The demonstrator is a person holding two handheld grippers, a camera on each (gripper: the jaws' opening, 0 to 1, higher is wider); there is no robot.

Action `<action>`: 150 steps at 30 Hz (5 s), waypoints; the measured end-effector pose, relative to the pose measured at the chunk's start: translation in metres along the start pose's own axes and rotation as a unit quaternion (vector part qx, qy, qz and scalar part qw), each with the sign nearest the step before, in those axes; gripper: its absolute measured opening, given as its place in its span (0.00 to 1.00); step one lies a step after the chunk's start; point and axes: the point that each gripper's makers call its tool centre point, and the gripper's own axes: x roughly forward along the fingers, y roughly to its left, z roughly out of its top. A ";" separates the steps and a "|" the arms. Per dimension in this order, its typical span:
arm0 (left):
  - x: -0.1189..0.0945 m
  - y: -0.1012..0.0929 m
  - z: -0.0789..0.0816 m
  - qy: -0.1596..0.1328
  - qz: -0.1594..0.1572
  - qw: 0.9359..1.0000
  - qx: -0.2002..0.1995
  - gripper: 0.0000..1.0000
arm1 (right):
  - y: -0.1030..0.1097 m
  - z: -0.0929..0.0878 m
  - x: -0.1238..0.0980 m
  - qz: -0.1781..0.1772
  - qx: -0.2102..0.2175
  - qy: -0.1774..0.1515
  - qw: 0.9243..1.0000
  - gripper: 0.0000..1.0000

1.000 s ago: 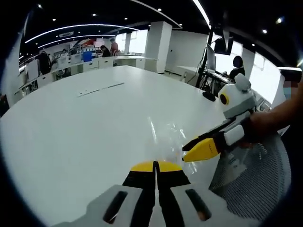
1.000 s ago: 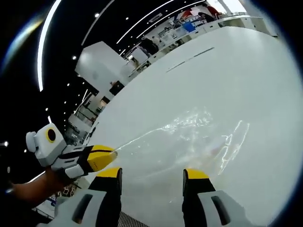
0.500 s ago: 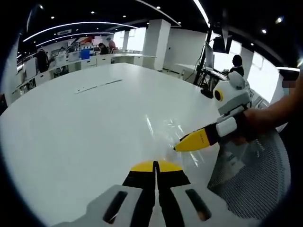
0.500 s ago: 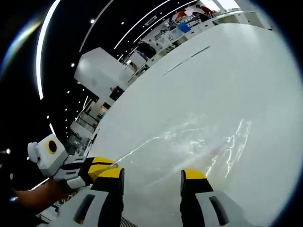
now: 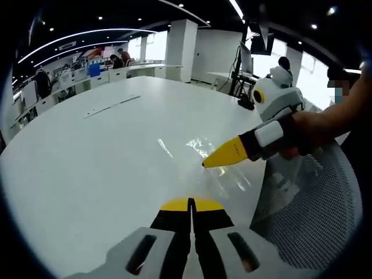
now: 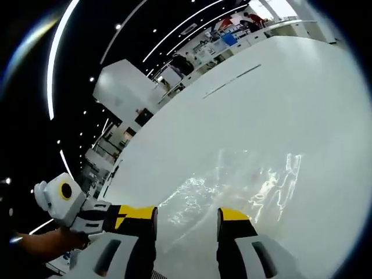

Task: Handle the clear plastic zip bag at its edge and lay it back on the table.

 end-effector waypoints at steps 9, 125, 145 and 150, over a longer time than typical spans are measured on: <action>0.003 -0.019 0.003 0.003 -0.021 0.999 0.032 0.00 | 0.005 0.002 0.002 0.008 0.001 0.002 1.000 0.34; 0.006 -0.009 0.054 0.051 -0.149 0.944 0.289 0.23 | 0.035 -0.020 -0.015 0.027 -0.318 0.138 0.938 0.00; 0.011 -0.011 0.019 0.124 -0.196 0.905 0.358 0.13 | 0.041 -0.027 -0.019 0.034 -0.391 0.154 0.907 0.00; 0.010 -0.010 0.012 0.135 -0.199 0.900 0.364 0.09 | 0.041 -0.025 -0.018 0.035 -0.401 0.149 0.903 0.00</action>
